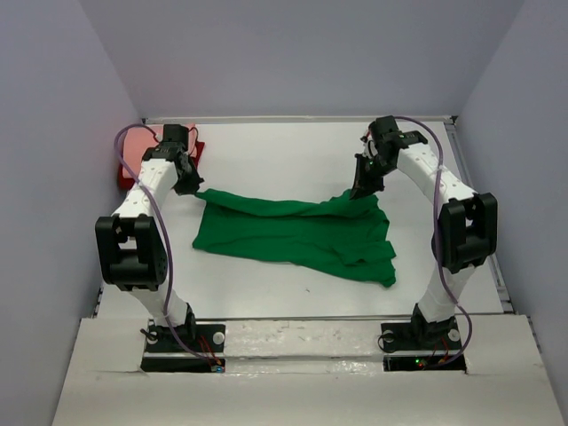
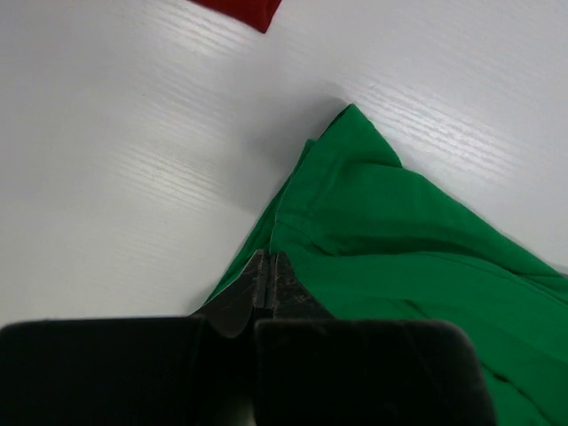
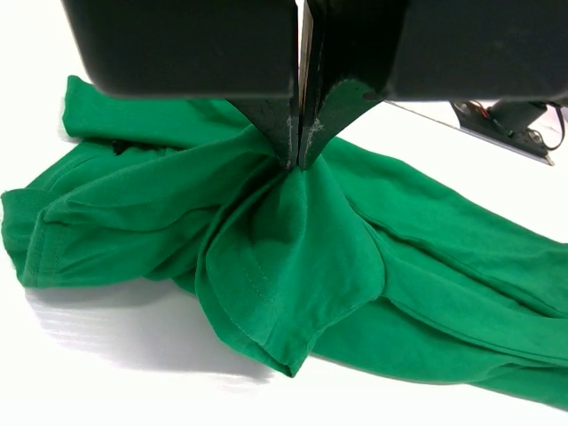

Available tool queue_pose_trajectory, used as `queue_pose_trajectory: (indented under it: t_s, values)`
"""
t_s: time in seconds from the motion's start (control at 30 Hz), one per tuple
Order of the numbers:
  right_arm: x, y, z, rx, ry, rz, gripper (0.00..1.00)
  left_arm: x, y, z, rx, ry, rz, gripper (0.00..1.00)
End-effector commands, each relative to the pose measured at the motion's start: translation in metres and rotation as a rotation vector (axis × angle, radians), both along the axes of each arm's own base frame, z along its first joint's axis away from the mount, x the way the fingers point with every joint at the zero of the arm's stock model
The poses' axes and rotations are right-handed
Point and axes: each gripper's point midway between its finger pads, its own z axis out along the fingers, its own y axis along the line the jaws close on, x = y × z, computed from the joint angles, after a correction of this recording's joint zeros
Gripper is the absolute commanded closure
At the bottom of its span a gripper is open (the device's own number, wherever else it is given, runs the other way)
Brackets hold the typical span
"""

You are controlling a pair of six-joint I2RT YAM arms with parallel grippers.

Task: Fold and stack the t-shirts
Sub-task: Fold the other side of the tshirt into a rectangle

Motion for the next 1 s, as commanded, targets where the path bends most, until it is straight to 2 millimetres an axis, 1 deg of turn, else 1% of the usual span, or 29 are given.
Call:
queue_pose_trajectory:
  t_s: [0.0,0.03,0.1,0.27,0.37,0.43,0.47,0.57,0.6,0.67,0.77,0.8,0.83,0.93,0.97]
  values:
    - [0.001,0.005,0.021,0.015,-0.07,0.004,1.0,-0.009,-0.004,0.003,0.001,-0.005,-0.003,1.0]
    - [0.001,0.006,0.019,0.019,-0.06,0.008,1.0,-0.009,-0.005,-0.001,-0.001,0.011,-0.008,1.0]
    - [0.001,0.006,0.02,0.021,-0.058,0.004,1.0,-0.01,-0.006,-0.003,0.002,0.017,-0.009,1.0]
    - [-0.007,0.01,0.022,0.035,-0.047,-0.016,1.0,-0.016,-0.009,-0.003,-0.006,0.016,-0.002,1.0]
    - [-0.015,0.017,0.022,0.045,-0.037,-0.007,1.0,-0.022,-0.013,-0.007,-0.008,0.039,-0.009,1.0]
    - [-0.017,0.017,0.022,0.044,-0.037,-0.018,1.0,-0.026,-0.015,-0.007,-0.005,0.041,-0.011,1.0]
    - [-0.022,0.019,0.019,0.04,-0.025,-0.014,1.0,-0.027,-0.016,-0.008,-0.006,0.043,-0.012,1.0]
    - [-0.028,0.02,0.015,0.029,-0.01,-0.024,1.0,-0.032,-0.015,-0.007,0.004,0.047,-0.005,1.0]
    - [-0.033,0.022,0.011,0.023,0.001,-0.019,1.0,-0.035,-0.015,-0.009,0.006,0.053,-0.007,1.0]
    - [-0.039,0.023,0.012,0.024,0.001,-0.017,1.0,-0.041,-0.012,-0.01,0.02,0.061,0.003,1.0]
    - [-0.047,0.02,0.009,0.017,0.01,-0.031,1.0,-0.046,-0.009,-0.013,0.035,0.071,0.017,1.0]
    - [-0.049,0.019,0.009,0.014,0.013,-0.035,1.0,-0.05,-0.008,-0.017,0.036,0.083,0.019,1.0]
    - [-0.055,0.019,0.004,0.002,0.028,-0.032,1.0,-0.052,-0.007,-0.02,0.037,0.092,0.03,1.0]
    - [-0.061,0.014,0.005,-0.011,0.023,-0.047,1.0,-0.06,-0.003,-0.032,0.052,0.125,0.047,1.0]
    - [-0.064,0.01,0.001,-0.029,0.03,-0.056,1.0,-0.062,-0.003,-0.034,0.056,0.129,0.05,1.0]
